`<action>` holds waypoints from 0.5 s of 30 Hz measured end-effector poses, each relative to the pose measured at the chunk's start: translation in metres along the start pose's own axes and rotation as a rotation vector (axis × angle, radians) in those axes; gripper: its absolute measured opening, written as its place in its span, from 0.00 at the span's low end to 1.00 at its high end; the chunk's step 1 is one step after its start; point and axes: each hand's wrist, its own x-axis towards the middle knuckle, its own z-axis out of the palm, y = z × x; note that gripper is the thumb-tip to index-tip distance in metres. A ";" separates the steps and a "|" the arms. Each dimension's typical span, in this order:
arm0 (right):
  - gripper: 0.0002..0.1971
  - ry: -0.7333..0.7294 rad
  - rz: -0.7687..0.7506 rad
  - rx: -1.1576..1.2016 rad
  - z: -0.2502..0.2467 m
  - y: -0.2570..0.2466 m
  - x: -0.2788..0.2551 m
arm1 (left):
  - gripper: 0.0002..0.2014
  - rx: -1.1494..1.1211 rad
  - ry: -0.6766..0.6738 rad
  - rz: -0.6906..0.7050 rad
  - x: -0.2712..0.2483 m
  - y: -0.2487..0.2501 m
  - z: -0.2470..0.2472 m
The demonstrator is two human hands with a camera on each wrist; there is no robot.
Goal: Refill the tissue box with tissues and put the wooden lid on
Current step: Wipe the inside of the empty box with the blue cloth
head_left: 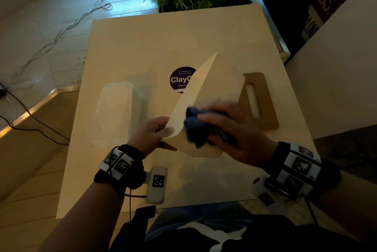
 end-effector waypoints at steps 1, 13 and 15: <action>0.20 -0.043 -0.066 0.011 -0.001 0.003 -0.003 | 0.11 0.008 -0.024 0.001 0.000 0.000 -0.001; 0.18 0.150 1.076 0.769 -0.069 0.076 0.022 | 0.15 0.509 -0.036 0.035 0.007 0.024 -0.017; 0.18 0.042 1.174 0.916 -0.071 0.070 0.018 | 0.14 0.607 -0.022 0.035 0.010 0.029 -0.022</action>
